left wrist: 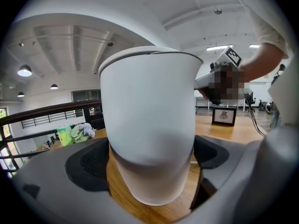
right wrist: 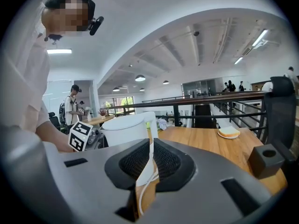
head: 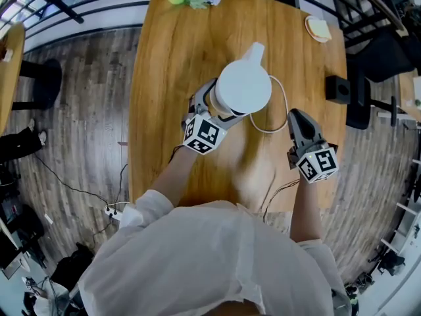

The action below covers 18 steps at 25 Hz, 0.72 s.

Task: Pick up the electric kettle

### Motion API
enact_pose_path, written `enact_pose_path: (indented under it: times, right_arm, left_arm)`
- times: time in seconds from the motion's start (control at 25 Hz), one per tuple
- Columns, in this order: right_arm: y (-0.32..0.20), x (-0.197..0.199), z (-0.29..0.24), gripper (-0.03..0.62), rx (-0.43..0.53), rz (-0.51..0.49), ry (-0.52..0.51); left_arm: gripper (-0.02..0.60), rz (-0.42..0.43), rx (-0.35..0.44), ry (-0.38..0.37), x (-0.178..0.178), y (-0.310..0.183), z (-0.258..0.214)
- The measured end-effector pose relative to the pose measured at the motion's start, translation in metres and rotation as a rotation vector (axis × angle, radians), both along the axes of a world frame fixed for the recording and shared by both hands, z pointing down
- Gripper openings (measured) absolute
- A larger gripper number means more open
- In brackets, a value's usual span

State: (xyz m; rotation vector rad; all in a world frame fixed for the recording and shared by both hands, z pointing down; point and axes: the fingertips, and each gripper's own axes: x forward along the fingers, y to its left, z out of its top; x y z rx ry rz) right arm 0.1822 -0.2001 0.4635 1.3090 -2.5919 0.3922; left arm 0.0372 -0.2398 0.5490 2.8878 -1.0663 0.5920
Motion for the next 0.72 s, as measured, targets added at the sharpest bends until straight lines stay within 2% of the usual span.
enact_pose_path:
  times: [0.44, 0.56, 0.72]
  right_arm:
    - [-0.069, -0.018, -0.001, 0.02, 0.073, -0.099, -0.015]
    - [-0.082, -0.023, 0.001, 0.085, 0.08, -0.119, -0.033]
    - [-0.099, -0.03, 0.01, 0.134, 0.079, -0.144, -0.036]
  left_arm:
    - [0.566, 0.004, -0.022, -0.025, -0.003, 0.0, -0.002]
    - [0.565, 0.001, -0.028, -0.028, -0.003, 0.002, -0.001]
    - [0.558, 0.004, -0.031, -0.036, -0.004, 0.004, -0.002]
